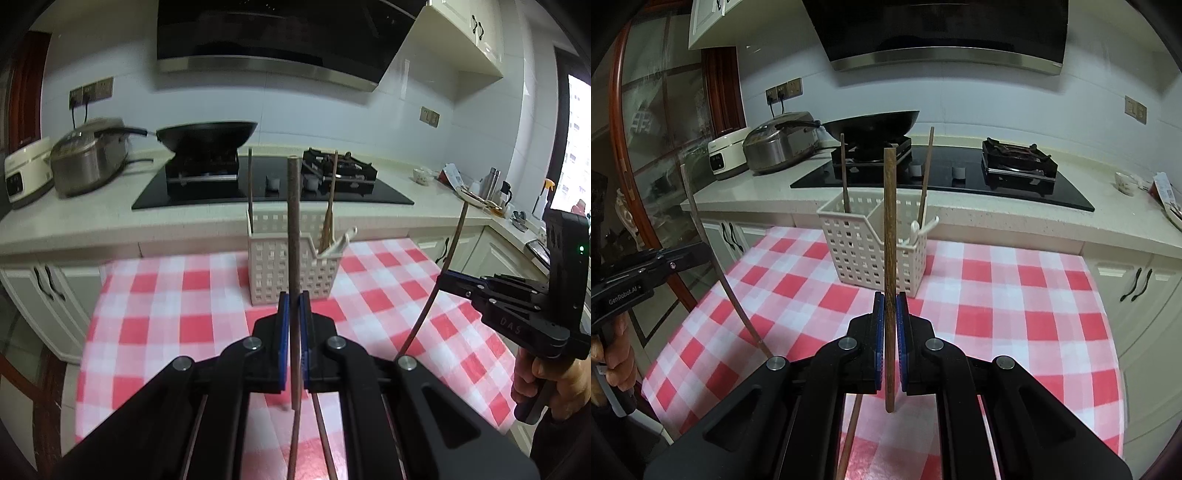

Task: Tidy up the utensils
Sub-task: 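Lower both chopsticks down into the white basket with both grippers, then open both grippers to release the chopsticks into the basket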

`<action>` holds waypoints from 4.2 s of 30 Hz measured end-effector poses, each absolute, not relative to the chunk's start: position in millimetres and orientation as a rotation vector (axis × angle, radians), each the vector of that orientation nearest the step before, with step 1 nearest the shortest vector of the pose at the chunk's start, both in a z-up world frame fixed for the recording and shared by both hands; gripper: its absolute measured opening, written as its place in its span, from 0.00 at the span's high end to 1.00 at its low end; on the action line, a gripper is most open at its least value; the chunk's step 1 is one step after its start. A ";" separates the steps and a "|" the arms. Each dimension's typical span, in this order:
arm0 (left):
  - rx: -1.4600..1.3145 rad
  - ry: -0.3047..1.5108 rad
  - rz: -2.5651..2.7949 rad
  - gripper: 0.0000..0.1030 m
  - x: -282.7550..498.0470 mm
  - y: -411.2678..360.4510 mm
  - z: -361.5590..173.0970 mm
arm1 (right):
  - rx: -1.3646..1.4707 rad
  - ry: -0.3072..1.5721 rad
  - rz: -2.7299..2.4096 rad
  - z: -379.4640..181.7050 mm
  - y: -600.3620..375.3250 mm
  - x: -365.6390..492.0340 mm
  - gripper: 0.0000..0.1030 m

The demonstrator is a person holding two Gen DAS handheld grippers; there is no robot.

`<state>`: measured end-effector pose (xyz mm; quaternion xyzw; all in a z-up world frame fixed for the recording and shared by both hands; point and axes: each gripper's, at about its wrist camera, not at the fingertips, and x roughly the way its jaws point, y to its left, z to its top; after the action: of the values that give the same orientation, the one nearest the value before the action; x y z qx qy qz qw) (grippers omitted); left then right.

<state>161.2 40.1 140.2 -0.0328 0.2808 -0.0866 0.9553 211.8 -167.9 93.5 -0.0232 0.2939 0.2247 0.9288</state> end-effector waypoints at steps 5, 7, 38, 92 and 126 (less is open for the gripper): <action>-0.041 0.551 -0.181 0.95 179.5 41.4 166.0 | -0.042 0.582 0.470 118.8 -166.5 233.4 0.92; -0.025 0.544 -0.181 0.95 188.7 41.2 178.4 | -0.043 0.570 0.474 130.2 -164.5 242.3 0.92; 0.032 0.510 -0.165 0.95 358.2 34.4 249.5 | -0.053 0.550 0.457 201.7 -102.8 397.2 0.92; 0.035 0.714 -0.110 0.94 416.3 23.7 138.1 | -0.091 0.737 0.449 114.9 -84.6 435.2 0.92; -0.022 0.606 -0.158 0.73 299.5 45.6 159.3 | -0.027 0.658 0.368 134.1 -165.7 384.4 0.58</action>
<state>299.5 45.6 159.3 -0.0108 0.2980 -0.0779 0.9513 384.4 -165.7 134.1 -0.0132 0.3214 0.1799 0.9296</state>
